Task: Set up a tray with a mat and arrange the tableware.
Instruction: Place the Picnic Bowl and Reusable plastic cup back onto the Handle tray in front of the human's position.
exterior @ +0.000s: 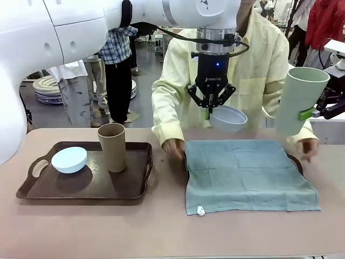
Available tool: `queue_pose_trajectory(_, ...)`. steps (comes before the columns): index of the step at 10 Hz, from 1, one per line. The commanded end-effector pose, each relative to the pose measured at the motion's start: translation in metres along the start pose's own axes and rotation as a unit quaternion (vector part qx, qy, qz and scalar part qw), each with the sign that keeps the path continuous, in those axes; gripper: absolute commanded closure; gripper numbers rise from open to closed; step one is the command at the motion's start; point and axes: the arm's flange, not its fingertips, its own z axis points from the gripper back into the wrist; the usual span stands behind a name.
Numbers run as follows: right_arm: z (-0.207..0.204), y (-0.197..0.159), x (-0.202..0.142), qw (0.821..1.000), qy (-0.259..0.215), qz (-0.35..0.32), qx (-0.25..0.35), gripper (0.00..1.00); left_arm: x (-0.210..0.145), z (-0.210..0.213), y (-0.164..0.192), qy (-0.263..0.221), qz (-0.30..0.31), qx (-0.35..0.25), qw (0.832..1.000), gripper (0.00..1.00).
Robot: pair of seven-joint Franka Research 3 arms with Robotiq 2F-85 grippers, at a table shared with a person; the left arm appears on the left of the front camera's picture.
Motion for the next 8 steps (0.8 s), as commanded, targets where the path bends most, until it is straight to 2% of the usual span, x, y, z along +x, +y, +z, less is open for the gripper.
queue_pose_trajectory(1, -0.0007, 0.0001, -0.0007, 1.000, 0.003, 0.008, 0.002, 0.29, 0.0005, 0.0021, -0.0005, -0.006, -0.010, -0.003, 1.000, 1.00)
queue_pose_trajectory(8, -0.0007, 0.0001, -0.0007, 1.000, 0.003, 0.008, 0.002, 0.29, 0.0005, 0.0021, -0.0005, -0.006, -0.010, -0.003, 1.000, 1.00)
